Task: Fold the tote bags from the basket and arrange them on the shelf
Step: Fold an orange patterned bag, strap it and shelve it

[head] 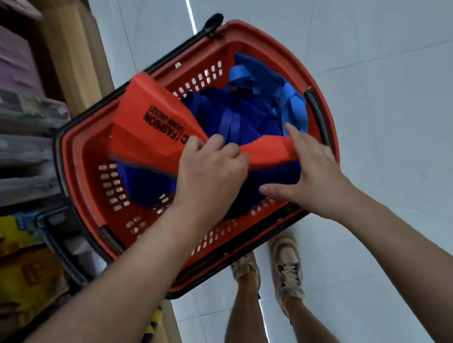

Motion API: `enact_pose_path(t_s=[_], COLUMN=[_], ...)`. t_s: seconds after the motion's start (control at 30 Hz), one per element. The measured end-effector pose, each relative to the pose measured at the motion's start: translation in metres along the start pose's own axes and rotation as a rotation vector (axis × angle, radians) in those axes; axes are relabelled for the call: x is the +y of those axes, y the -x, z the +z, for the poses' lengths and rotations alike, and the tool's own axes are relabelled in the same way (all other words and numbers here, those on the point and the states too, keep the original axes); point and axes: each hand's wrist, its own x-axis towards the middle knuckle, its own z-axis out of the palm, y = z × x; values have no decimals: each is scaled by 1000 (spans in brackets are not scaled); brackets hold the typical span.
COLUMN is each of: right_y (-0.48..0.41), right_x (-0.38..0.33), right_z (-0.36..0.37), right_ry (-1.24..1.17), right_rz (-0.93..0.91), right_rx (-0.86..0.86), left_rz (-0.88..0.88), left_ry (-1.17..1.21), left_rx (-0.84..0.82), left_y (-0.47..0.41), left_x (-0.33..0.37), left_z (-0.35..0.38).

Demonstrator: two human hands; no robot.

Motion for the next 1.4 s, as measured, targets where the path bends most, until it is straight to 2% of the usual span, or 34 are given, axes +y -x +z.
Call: enact_pose_path(t_s=[0.07,0.2,0.33,0.4,0.5,0.57,0.67,0.73,0.8,0.87,0.93,0.97,1.03,1.1,1.17,1.23,1.3,1.33,1.4], right_y=[8,41,85,110,150,180,222,242,259,274,286,289,289,293,304,320,334,341,359], right_x=[-12,-40,-81,-107,-142,-162,-176,-175,-172,-167,-158,-153,-143,-139,-147,-163,-182,-189,-203], right_z=[-23,-90,-137,-154,-178,-194,-221,-239,-251,-257,-262,-264,-262,-248,-232,-218,-204,-193,-168], right_ry=[-191,-373,-620,-553,-151,-19,5,-98,-178,-153,-253,-416,-708,-681,-684,-715,-656,-560,-316], right_rz=[44,98,-38,-139,-384,-537,-729,-801,-833,-845,-698,-585,-235,11,91,30,-110,-215,-498], right_rx=[-73,-194,-218,-146,-60,-91,-98,-63,-17,100,91,12,-225,-410,-616,-763,-856,-828,-624], left_rz=[-106,-253,-423,-486,-599,-688,-781,-811,-749,-648,-570,-550,-536,-507,-496,-511,-540,-569,-673], left_ry=[94,228,291,340,464,516,619,735,635,416,207,134,25,-53,-109,-164,-202,-211,-171], left_rx=[63,146,51,-37,-98,-83,-52,-48,19,86,148,190,244,270,256,204,126,89,4], left_y=[10,41,62,67,77,87,102,121,142,160,174,180,193,210,231,253,272,281,300], left_x=[12,33,47,54,64,61,58,69,95,129,167,185,218,246,269,289,309,318,337], left_z=[-36,-96,-153,-186,-233,-264,-302,-319,-334,-350,-366,-374,-384,-388,-389,-392,-396,-398,-396])
